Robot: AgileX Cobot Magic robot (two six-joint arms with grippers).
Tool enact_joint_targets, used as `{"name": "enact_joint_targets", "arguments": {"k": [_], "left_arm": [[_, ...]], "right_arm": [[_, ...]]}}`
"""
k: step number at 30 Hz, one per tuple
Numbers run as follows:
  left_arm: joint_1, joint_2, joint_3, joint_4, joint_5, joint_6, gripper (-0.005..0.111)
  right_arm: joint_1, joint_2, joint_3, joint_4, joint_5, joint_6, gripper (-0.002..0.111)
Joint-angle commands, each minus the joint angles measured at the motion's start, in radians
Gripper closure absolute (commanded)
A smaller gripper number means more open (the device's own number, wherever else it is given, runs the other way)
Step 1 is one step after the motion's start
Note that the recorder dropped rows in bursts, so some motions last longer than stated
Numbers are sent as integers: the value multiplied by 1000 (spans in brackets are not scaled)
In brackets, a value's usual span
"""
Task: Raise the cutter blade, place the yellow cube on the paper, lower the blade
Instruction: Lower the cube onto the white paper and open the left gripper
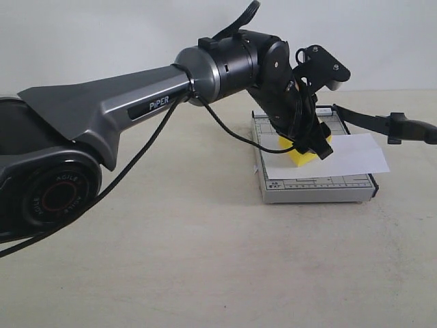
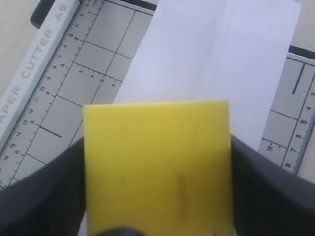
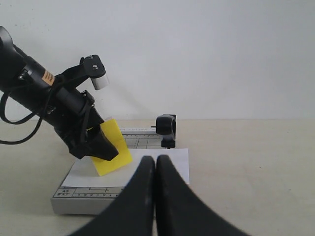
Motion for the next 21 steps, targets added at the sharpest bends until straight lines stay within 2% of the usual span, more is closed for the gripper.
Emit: {"name": "enact_joint_targets", "arguments": {"k": [1, 7, 13, 15, 21], "left_arm": [[3, -3, -7, -6, -16, -4, 45], [3, -3, -7, 1, -14, -4, 49], [3, -3, -7, -1, 14, -4, 48], [3, -3, -7, -1, 21, -4, 46], [8, -3, -7, -1, 19, -26, 28]], "right_arm": [[1, -6, -1, -2, -9, 2, 108], [1, -6, -1, -2, -9, 2, 108], [1, -6, -1, -2, -9, 2, 108], [1, -6, -1, -2, -4, 2, 108], [1, -6, -1, -2, 0, 2, 108]]}}
